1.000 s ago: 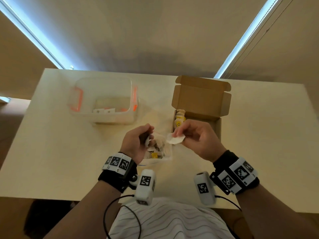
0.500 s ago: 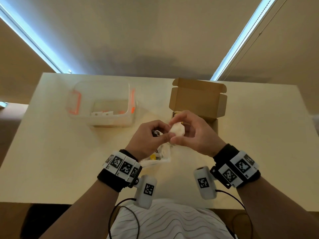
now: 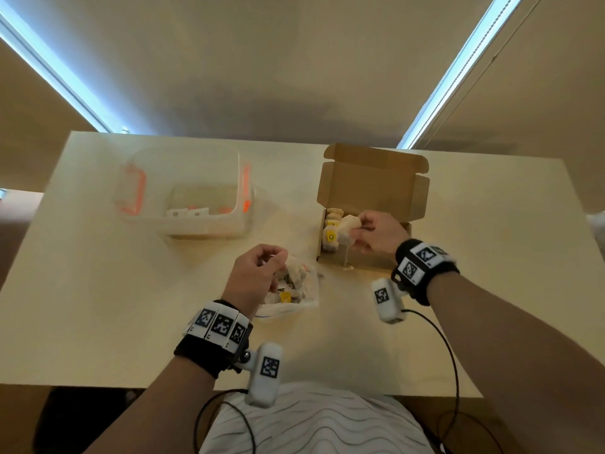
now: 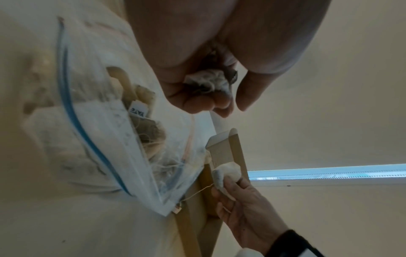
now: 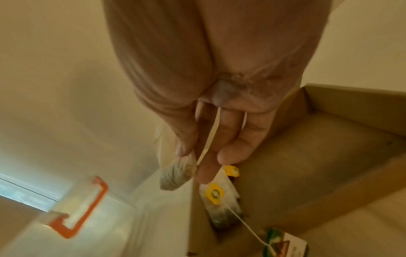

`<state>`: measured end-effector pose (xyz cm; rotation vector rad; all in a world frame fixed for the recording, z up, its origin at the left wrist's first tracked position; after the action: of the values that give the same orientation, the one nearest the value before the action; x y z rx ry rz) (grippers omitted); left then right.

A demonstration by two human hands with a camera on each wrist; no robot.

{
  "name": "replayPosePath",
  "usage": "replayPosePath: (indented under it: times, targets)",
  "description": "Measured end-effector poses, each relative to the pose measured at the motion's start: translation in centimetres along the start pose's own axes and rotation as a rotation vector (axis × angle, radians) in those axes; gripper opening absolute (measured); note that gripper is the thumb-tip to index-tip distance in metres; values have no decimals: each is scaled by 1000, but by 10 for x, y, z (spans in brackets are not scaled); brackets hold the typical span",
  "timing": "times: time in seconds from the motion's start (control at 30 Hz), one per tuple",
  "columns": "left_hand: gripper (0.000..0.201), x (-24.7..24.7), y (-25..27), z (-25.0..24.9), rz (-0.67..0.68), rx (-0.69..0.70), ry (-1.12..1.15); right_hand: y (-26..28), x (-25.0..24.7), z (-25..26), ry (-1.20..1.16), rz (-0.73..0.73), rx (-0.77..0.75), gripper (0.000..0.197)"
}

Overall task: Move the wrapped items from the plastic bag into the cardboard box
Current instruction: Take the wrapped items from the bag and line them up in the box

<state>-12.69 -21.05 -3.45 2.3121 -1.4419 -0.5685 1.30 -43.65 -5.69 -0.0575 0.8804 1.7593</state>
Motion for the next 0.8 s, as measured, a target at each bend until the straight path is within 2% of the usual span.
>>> replayPosePath:
  times: [0.23, 0.4, 0.63, 0.7, 0.8]
  targets:
    - [9, -17, 1, 16, -46, -66, 29, -46, 35, -19, 247, 140, 78, 16]
    - [10, -20, 0, 17, -49, -57, 25, -50, 49, -20, 594, 12, -46, 24]
    - [11, -14, -4, 15, -30, -56, 12, -40, 24, -41, 393, -158, 40, 16]
    - [11, -12, -6, 14, -26, -54, -3, -33, 23, -47, 473, -105, 31, 18]
    - [9, -7, -9, 14, -7, -46, -24, -35, 34, -56, 535, -14, 46, 32]
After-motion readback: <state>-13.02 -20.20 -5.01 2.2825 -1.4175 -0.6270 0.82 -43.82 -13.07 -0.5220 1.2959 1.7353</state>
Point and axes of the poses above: each hand's wrist, its own y-axis away from the middle knuckle, its own x-axis out of the palm, z = x × y, the point moved 1 cm from there along -y, towards the middle knuckle, and after that the axes turned 8 degrees about -z, right-handed, at the moved point
